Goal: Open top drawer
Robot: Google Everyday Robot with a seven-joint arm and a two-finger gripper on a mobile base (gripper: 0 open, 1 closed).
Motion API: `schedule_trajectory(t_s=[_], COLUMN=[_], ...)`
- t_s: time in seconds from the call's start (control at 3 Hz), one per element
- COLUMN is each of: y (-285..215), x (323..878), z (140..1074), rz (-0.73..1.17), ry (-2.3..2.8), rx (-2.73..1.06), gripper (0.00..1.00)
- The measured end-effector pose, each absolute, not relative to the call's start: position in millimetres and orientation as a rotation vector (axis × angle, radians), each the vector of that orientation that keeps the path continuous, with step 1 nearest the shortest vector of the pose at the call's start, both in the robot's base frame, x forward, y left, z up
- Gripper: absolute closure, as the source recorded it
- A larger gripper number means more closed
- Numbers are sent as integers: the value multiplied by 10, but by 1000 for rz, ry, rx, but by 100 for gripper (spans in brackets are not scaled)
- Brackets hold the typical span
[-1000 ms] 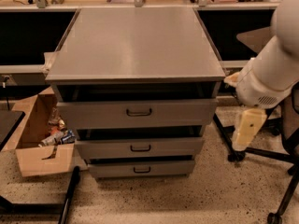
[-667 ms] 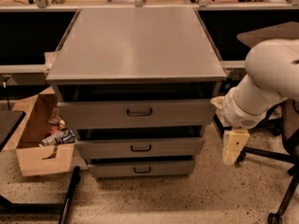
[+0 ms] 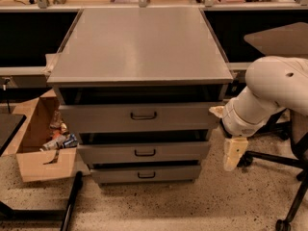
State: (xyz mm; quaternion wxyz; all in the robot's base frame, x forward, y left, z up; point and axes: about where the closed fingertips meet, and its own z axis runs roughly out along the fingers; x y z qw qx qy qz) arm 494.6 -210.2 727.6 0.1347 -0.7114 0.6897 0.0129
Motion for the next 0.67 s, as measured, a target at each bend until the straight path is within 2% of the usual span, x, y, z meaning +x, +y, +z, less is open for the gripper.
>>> schedule_trajectory(t_s=[0.67], y=[-2003], x=[5551], z=[7007], rz=[-1], ry=[1862], rx=[-2109], gripper=[0])
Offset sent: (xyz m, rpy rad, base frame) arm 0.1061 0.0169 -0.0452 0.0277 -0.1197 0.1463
